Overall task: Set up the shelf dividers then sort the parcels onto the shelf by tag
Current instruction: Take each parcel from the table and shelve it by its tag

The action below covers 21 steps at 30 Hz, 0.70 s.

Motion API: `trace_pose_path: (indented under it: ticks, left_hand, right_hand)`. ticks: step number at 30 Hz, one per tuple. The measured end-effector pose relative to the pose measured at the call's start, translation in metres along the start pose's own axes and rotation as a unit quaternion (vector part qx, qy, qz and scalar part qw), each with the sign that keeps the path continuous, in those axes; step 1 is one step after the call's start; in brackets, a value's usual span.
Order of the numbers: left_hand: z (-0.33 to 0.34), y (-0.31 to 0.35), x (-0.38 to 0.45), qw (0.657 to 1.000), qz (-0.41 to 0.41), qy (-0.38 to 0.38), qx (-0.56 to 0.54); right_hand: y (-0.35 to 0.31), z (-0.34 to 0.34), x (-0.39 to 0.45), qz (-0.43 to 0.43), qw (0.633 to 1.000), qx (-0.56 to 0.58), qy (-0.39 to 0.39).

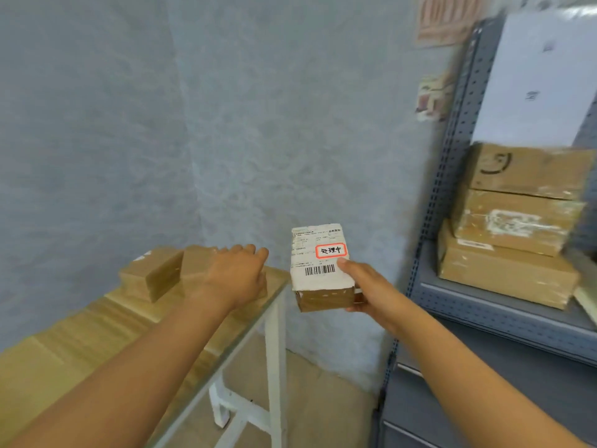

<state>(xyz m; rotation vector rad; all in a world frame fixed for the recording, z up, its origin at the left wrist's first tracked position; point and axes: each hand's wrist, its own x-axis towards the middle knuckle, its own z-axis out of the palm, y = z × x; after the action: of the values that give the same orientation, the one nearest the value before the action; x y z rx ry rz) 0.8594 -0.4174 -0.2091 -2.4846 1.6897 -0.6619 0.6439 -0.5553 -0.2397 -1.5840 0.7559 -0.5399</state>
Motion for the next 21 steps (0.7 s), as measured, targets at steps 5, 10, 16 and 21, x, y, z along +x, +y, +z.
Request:
trace_pose_path:
  ticks: [5, 10, 16, 21]
  left_hand:
    - [-0.035, 0.077, 0.011, 0.996, 0.08, 0.039, -0.03]
    - [-0.074, 0.161, 0.014, 0.984, 0.141, 0.087, -0.058]
    - [-0.116, 0.271, 0.001, 0.969, 0.181, 0.116, -0.121]
    - [-0.148, 0.379, -0.019, 0.949, 0.236, 0.118, -0.175]
  right_hand:
    - [0.004, -0.074, -0.074, 0.006, 0.997, 0.007, 0.082]
    - [0.007, -0.142, -0.146, -0.006, 0.989, 0.013, 0.144]
    - [0.022, -0.224, -0.235, 0.002, 0.98, -0.01, 0.201]
    - [0.042, -0.298, -0.31, 0.028, 0.969, -0.016, 0.245]
